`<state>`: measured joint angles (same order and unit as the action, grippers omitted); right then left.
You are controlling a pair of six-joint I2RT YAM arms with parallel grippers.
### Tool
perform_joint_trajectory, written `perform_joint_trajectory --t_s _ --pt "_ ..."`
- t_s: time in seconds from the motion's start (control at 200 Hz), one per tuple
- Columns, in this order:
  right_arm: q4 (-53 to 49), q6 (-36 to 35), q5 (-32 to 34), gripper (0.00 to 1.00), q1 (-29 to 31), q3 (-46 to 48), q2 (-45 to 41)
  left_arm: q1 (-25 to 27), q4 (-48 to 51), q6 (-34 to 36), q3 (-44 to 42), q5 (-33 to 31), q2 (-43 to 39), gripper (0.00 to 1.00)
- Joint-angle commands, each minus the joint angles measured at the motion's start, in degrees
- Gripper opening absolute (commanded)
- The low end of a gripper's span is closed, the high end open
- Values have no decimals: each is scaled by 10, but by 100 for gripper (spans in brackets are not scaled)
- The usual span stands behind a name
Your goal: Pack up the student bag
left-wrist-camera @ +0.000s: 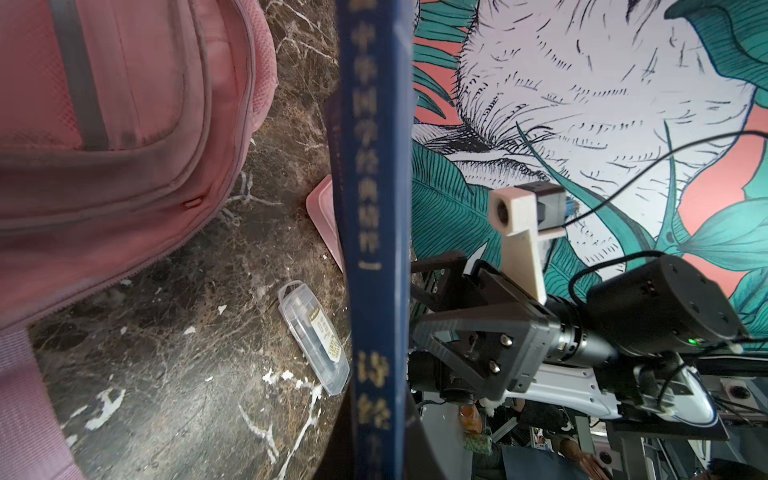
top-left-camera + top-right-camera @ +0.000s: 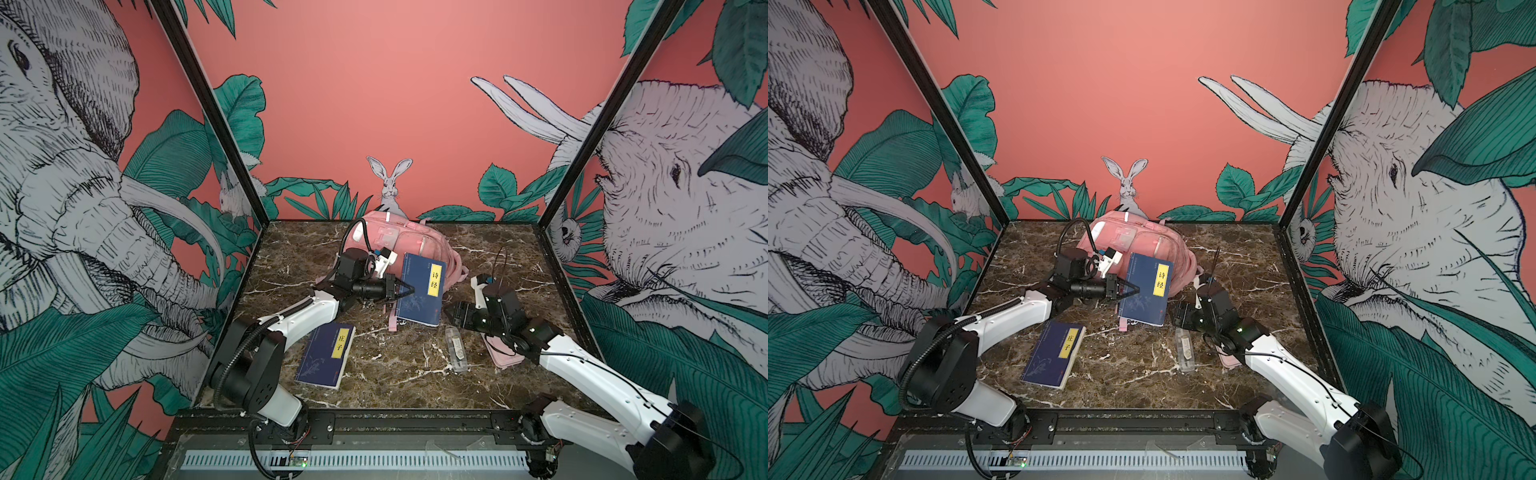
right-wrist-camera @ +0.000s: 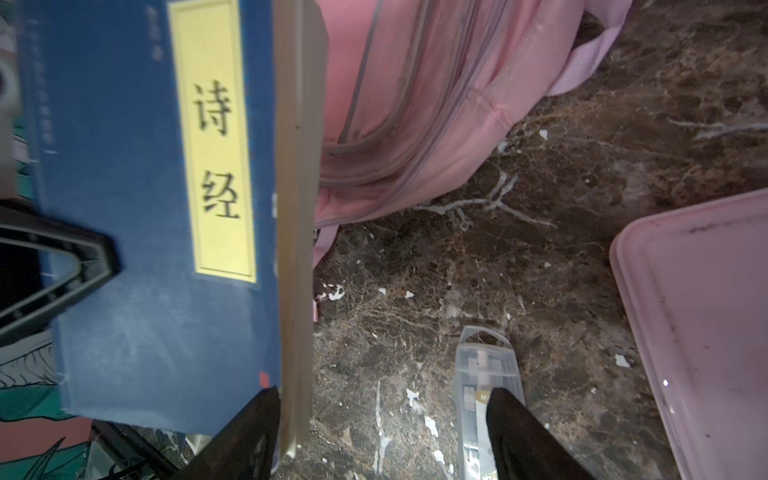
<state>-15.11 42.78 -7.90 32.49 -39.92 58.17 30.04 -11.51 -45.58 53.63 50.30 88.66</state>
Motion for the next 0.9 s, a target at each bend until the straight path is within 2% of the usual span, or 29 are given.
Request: perform_joint_trajectory --t_s 0.0,0.155,0.355,0.71,0.895 --pt "69 16 -19 79 -11 -1 -14 -4 -84 -48 24 11 11 0" --pt "121 31 -48 80 -27 2 -4 -3 -166 -108 29 24 47 0" --pt "204 64 -70 81 -39 32 23 -3 -202 -134 30 26 65 0" --pt "314 93 -109 80 -44 49 89 -3 -230 -151 12 42 66 0" --pt "415 137 -171 80 -62 60 127 -3 -231 -149 0 42 59 0"
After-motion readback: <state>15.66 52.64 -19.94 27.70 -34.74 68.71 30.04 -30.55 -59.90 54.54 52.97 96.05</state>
